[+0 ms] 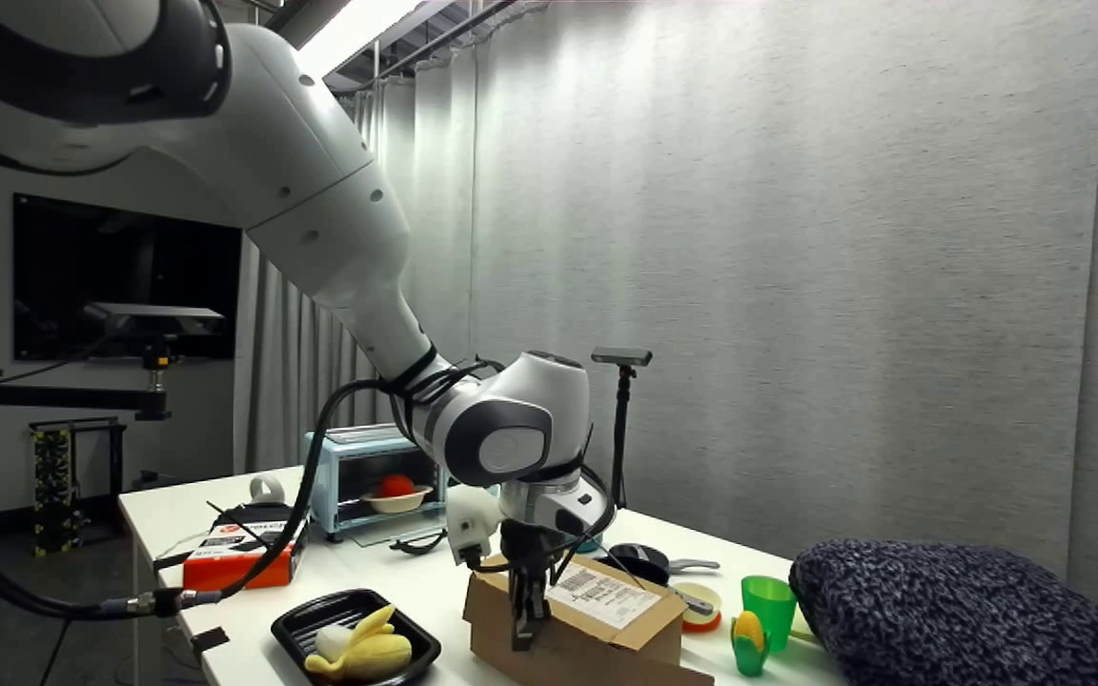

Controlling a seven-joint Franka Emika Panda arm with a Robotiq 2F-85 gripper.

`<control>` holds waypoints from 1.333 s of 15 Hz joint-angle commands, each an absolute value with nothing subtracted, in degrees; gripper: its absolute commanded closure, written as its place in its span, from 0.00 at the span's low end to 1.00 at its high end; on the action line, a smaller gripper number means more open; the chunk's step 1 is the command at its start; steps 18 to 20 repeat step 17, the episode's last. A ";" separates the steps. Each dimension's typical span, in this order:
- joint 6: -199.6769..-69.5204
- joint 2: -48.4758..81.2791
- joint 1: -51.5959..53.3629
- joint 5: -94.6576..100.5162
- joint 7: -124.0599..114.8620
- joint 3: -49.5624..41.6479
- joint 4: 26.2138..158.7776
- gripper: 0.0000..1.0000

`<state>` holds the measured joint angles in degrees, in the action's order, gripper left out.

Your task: Move the box

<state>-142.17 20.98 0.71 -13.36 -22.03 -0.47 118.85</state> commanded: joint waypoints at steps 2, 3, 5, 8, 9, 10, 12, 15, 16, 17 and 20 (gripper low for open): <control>-131.20 19.89 -0.35 -14.43 -17.32 0.51 114.77 1.00; -126.83 18.62 -0.67 -14.41 -14.93 0.86 114.46 1.00; -118.50 14.51 -0.19 -12.35 -11.92 0.45 114.51 1.00; -111.12 9.20 0.83 -8.41 -10.46 -0.23 113.95 1.00; -110.82 7.24 0.94 -7.25 -10.43 -0.28 114.26 1.00; -112.12 5.29 1.04 -6.21 -10.63 -0.25 115.01 1.00; -116.20 1.95 1.21 -4.37 -11.47 -0.06 117.15 1.00; -115.30 3.03 0.76 -5.10 -11.75 0.07 115.10 0.99; -115.77 2.20 0.75 -4.94 -11.75 0.11 115.68 0.99; -115.92 1.84 0.75 -4.91 -11.75 0.14 116.08 0.99; -115.92 1.84 0.75 -4.91 -11.75 0.14 116.08 0.99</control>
